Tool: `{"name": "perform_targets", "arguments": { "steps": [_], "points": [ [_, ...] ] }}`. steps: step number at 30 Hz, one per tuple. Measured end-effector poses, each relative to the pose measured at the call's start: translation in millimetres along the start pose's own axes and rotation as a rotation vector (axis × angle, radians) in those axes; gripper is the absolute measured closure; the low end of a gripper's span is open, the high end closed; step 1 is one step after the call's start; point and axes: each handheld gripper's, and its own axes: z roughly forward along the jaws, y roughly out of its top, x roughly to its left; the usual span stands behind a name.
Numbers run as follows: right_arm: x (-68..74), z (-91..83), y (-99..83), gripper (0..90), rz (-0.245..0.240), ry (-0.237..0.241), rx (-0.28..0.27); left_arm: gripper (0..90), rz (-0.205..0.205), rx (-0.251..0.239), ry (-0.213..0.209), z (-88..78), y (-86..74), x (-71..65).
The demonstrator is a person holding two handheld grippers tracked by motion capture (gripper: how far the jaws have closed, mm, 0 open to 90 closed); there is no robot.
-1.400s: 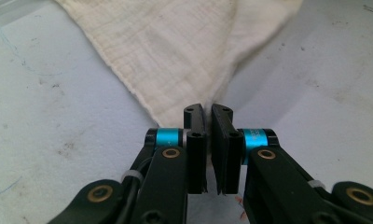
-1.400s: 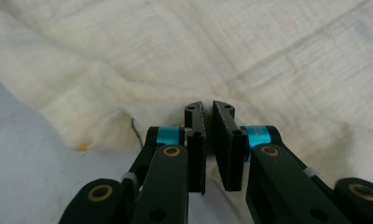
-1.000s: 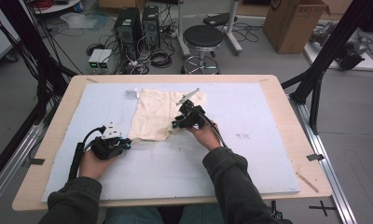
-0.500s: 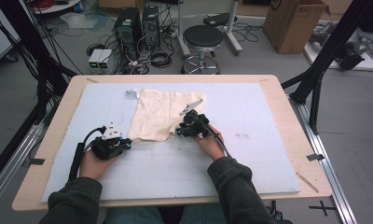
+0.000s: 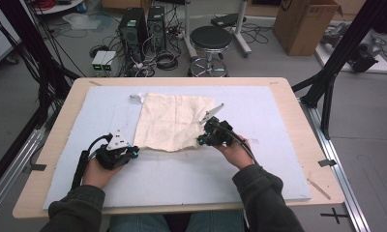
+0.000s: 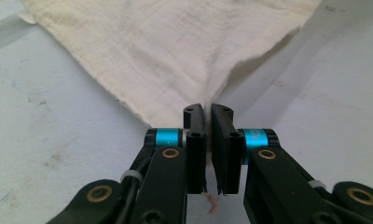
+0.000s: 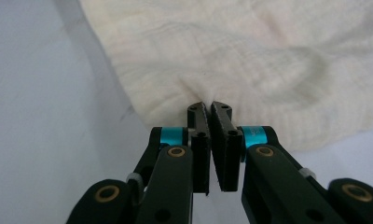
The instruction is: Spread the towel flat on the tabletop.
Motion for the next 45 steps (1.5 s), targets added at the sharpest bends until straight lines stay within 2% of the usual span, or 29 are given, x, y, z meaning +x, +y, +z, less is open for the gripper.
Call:
{"name": "perform_targets", "arguments": {
  "steps": [5,7,8,10,13,15,17,19,21,22,23,26,27,30,34,35,37,41,43,45],
  "points": [
    [10.9,-21.1,-10.2,86.7,-0.027,0.029,0.048,84.4,0.023,-0.002,-0.024,-0.2,1.0,-9.3],
    [11.4,-22.4,-5.3,86.7,-0.039,0.033,0.066,84.3,0.012,-0.002,-0.028,1.4,-1.0,-10.5],
    [10.2,-21.1,-1.5,86.7,-0.043,0.034,0.071,84.3,0.020,0.009,-0.025,2.2,-1.6,-10.6],
    [5.7,-11.5,12.1,86.5,-0.042,0.054,0.077,84.2,0.017,0.015,-0.018,2.3,-3.0,-9.2],
    [-2.9,15.3,33.1,85.9,-0.039,0.075,0.093,84.0,0.004,0.018,-0.009,0.0,-5.7,-5.8],
    [-8.0,37.2,42.9,85.0,-0.018,0.082,0.108,84.0,-0.008,0.019,-0.007,-0.7,-8.9,-3.9],
    [-13.0,51.8,47.9,83.4,0.009,0.083,0.090,83.7,-0.013,0.025,-0.007,-0.7,-11.5,-1.4],
    [-16.0,58.8,51.2,80.7,0.027,0.079,0.061,83.5,-0.021,0.024,-0.007,-0.7,-13.0,0.6],
    [-21.1,62.5,54.5,75.7,0.067,0.050,-0.001,83.5,-0.022,0.023,-0.007,0.0,-13.4,1.9],
    [-23.3,63.8,55.1,75.7,0.075,0.050,-0.026,83.4,-0.022,0.024,-0.007,0.4,-13.3,2.0],
    [-26.1,65.9,56.7,75.7,0.083,0.030,-0.042,83.3,-0.023,0.023,-0.007,0.6,-13.3,2.0],
    [-28.3,73.3,60.9,75.9,0.103,-0.007,-0.056,82.8,-0.029,0.020,-0.001,0.3,-13.4,2.0],
    [-28.1,76.5,62.7,76.0,0.095,-0.034,-0.055,82.6,-0.027,0.020,0.001,-0.2,-13.3,2.7],
    [-27.3,85.0,67.3,70.9,0.098,-0.063,-0.068,82.0,-0.036,0.019,0.000,-0.1,-13.5,3.4],
    [-24.7,74.6,70.5,68.5,0.097,-0.056,-0.099,81.3,-0.041,0.018,-0.001,1.1,-13.9,4.4],
    [-24.9,67.7,70.6,68.6,0.085,-0.040,-0.125,81.3,-0.038,0.019,-0.002,1.3,-13.8,4.7],
    [-23.0,56.6,70.3,68.5,0.090,-0.012,-0.142,81.3,-0.042,0.014,-0.002,1.6,-13.7,4.4],
    [-15.8,48.2,70.7,66.3,0.041,0.021,-0.139,81.5,-0.034,0.018,0.004,0.2,-13.4,4.5],
    [-12.0,48.7,72.3,64.7,0.021,0.019,-0.131,81.6,-0.037,0.016,0.005,-0.4,-13.5,3.6],
    [-11.4,52.5,72.2,63.1,0.020,0.038,-0.114,81.7,-0.033,0.015,0.003,-1.7,-13.4,3.6]
  ]
}}
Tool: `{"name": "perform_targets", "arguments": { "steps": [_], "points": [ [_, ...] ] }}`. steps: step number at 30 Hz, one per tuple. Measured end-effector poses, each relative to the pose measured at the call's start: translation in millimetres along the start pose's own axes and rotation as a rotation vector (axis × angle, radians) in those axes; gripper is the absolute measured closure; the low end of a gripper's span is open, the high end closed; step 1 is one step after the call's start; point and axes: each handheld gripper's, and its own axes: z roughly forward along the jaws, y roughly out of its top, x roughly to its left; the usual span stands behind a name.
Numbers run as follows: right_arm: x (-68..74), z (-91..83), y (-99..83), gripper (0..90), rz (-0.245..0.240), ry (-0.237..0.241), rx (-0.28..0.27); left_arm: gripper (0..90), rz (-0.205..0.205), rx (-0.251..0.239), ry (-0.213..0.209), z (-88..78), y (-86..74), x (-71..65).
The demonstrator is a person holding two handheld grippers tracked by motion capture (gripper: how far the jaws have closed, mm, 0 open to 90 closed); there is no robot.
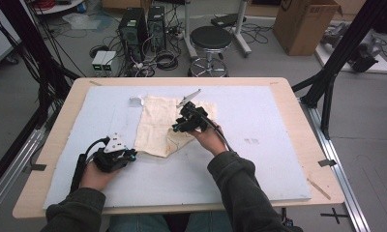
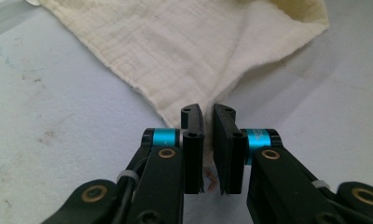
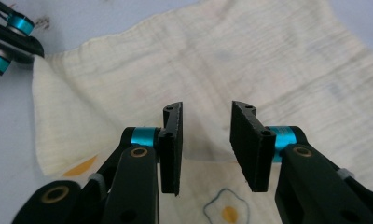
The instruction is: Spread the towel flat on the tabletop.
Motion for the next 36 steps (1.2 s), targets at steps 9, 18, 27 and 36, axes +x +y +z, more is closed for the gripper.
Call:
{"name": "perform_targets", "arguments": {
  "steps": [9,18,27,36],
  "points": [
    [1.0,29.5,-6.6,68.0,-0.020,-0.015,0.154,81.6,0.001,-0.005,-0.002,-0.2,-0.3,0.8],
    [-0.5,22.2,-8.0,85.3,-0.029,0.014,0.156,83.3,0.002,-0.008,-0.010,-0.7,0.6,-1.0],
    [-5.3,-30.5,-29.8,85.2,-0.013,0.042,0.119,86.1,0.029,-0.010,-0.032,-0.6,5.8,-11.3],
    [6.6,-71.1,-67.9,85.3,-0.021,0.049,0.121,86.2,0.060,-0.004,-0.042,1.1,11.1,-24.7]
  ]
}}
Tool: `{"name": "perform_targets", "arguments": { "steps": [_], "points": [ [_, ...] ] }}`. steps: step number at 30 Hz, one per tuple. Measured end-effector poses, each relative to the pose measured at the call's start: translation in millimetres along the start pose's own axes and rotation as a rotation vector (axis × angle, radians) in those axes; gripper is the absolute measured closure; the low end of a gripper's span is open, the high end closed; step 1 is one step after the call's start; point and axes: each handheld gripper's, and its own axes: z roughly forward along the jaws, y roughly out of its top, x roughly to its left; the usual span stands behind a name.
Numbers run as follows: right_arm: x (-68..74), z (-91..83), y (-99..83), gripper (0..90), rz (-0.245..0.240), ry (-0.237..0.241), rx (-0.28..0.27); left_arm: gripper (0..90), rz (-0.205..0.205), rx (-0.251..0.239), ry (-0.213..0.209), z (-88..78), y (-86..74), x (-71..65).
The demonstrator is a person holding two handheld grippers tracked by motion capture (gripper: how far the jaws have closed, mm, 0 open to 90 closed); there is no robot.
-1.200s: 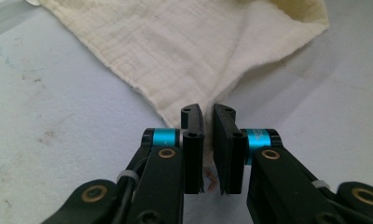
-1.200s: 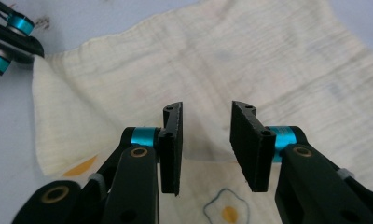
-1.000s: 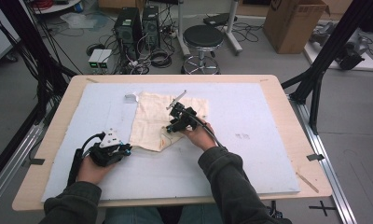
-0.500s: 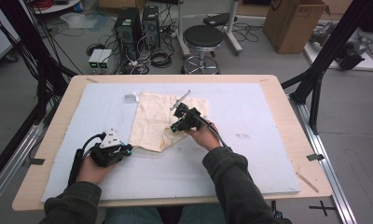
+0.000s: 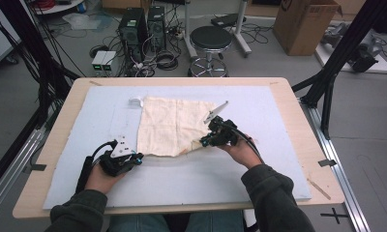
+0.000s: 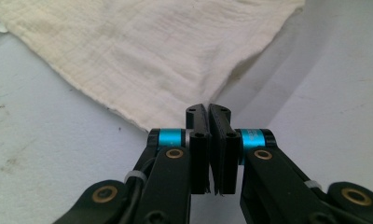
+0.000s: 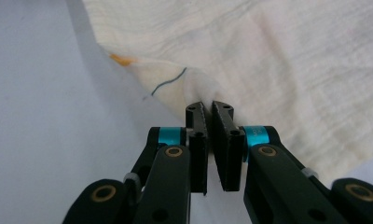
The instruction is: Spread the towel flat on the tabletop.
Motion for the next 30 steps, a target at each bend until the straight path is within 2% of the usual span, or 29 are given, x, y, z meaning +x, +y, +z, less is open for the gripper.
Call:
{"name": "perform_targets", "arguments": {
  "steps": [7,14,18,30],
  "points": [
    [14.8,-11.2,-30.8,85.3,0.009,0.000,0.007,86.2,0.010,0.009,-0.003,-3.2,-2.6,-6.1],
    [21.2,-5.6,-56.2,85.5,0.041,0.004,0.004,86.2,0.013,0.024,-0.003,-5.5,-6.9,-8.1],
    [22.8,-4.0,-64.1,85.5,0.062,0.006,-0.003,86.2,0.011,0.029,-0.005,-8.3,-9.4,-8.8],
    [27.6,-5.2,-77.4,85.4,0.051,-0.007,-0.032,85.8,0.010,0.028,-0.028,-11.0,-13.7,-12.0]
  ]
}}
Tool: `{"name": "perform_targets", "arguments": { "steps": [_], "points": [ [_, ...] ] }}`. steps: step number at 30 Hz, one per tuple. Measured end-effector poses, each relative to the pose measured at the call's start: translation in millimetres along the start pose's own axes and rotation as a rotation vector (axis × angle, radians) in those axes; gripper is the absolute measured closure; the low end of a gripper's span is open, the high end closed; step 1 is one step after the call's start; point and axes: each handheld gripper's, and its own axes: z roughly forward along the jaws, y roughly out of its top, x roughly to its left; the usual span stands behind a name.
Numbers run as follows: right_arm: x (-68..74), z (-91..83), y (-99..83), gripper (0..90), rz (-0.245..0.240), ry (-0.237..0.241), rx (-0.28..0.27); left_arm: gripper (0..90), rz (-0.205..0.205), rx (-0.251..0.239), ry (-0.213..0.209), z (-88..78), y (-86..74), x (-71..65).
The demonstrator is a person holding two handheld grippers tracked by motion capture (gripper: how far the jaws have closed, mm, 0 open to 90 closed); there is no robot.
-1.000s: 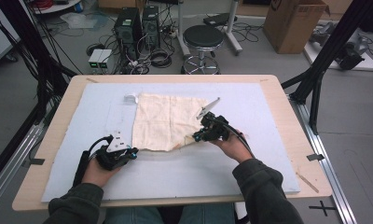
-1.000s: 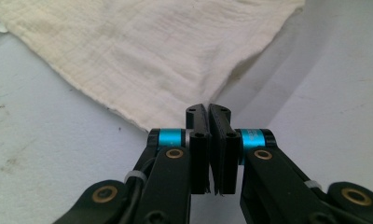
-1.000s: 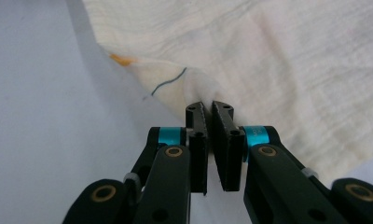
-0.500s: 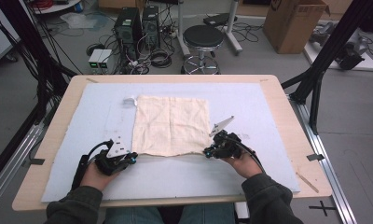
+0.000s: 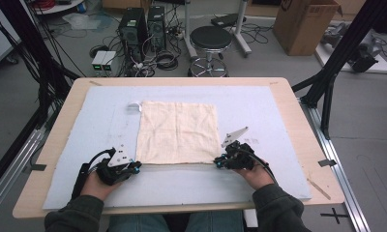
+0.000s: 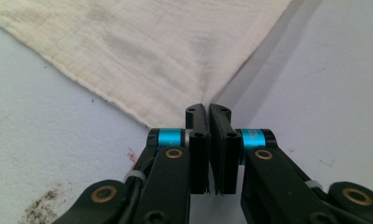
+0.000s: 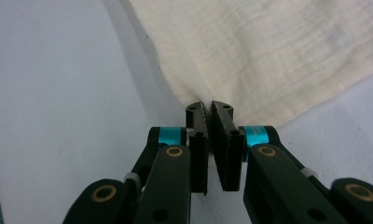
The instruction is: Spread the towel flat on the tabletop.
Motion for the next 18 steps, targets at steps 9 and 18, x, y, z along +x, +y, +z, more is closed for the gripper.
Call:
{"name": "perform_targets", "arguments": {
  "steps": [9,18],
  "points": [
    [4.5,0.3,-4.0,85.2,0.002,-0.005,-0.021,85.8,-0.005,0.000,-0.005,-2.1,-1.6,-1.0],
    [6.9,0.6,-5.9,79.3,0.002,-0.002,-0.030,78.0,-0.012,-0.003,-0.009,-4.6,-2.2,-2.3]
  ]
}}
